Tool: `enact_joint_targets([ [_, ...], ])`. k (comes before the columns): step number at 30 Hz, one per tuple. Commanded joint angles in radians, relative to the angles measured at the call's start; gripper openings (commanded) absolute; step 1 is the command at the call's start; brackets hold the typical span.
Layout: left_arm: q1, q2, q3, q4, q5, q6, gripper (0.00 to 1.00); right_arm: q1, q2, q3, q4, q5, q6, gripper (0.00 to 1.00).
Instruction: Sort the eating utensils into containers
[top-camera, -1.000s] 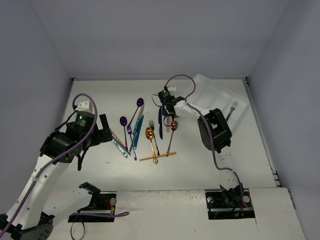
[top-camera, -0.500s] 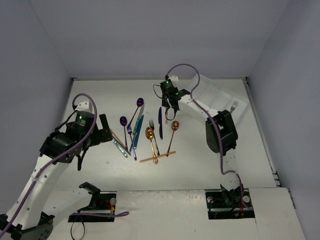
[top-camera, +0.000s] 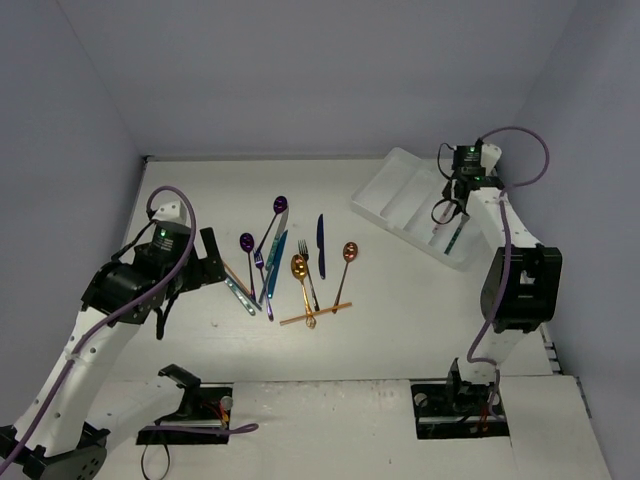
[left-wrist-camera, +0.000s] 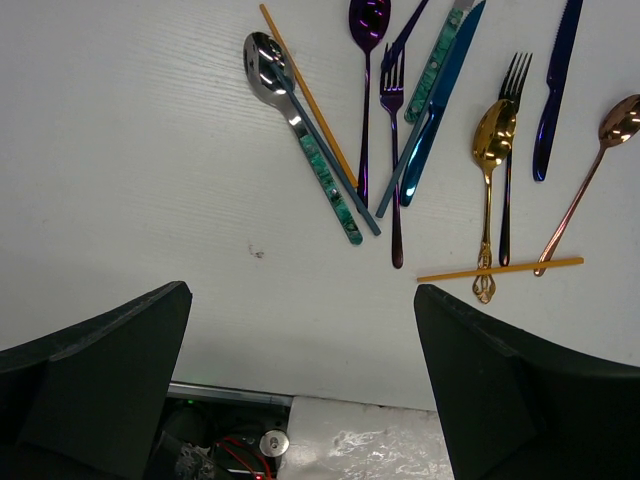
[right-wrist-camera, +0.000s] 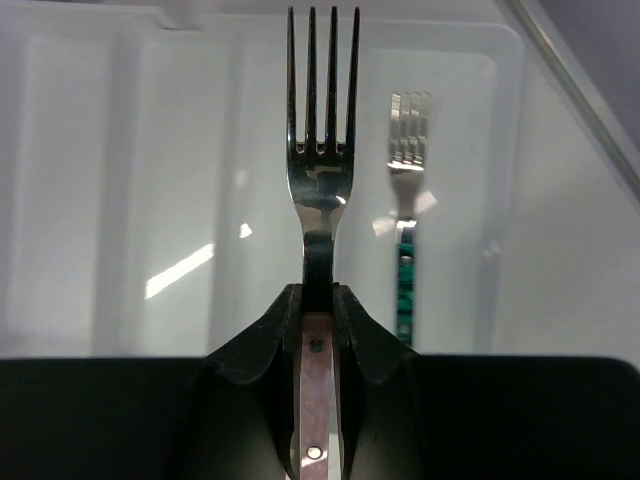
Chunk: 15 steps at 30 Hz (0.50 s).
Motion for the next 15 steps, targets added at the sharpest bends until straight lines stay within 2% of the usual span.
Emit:
enact_joint_targets([
  [1,-0.005,0.014,0.008,0.042,0.01,-0.005,0.94,-0.068,0.02,-0.004,0.019,-0.028,-0.026,0.0],
  [6,-0.005,0.015,0.006,0.041,0.017,-0.001,0.94,-0.117,0.072,-0.006,0.018,-0.008,-0.002,0.01],
  [15,-0.005,0.0,0.0,0.04,0.023,0.009,0.94,-0.133,0.153,0.022,0.02,0.015,-0.019,0.16],
])
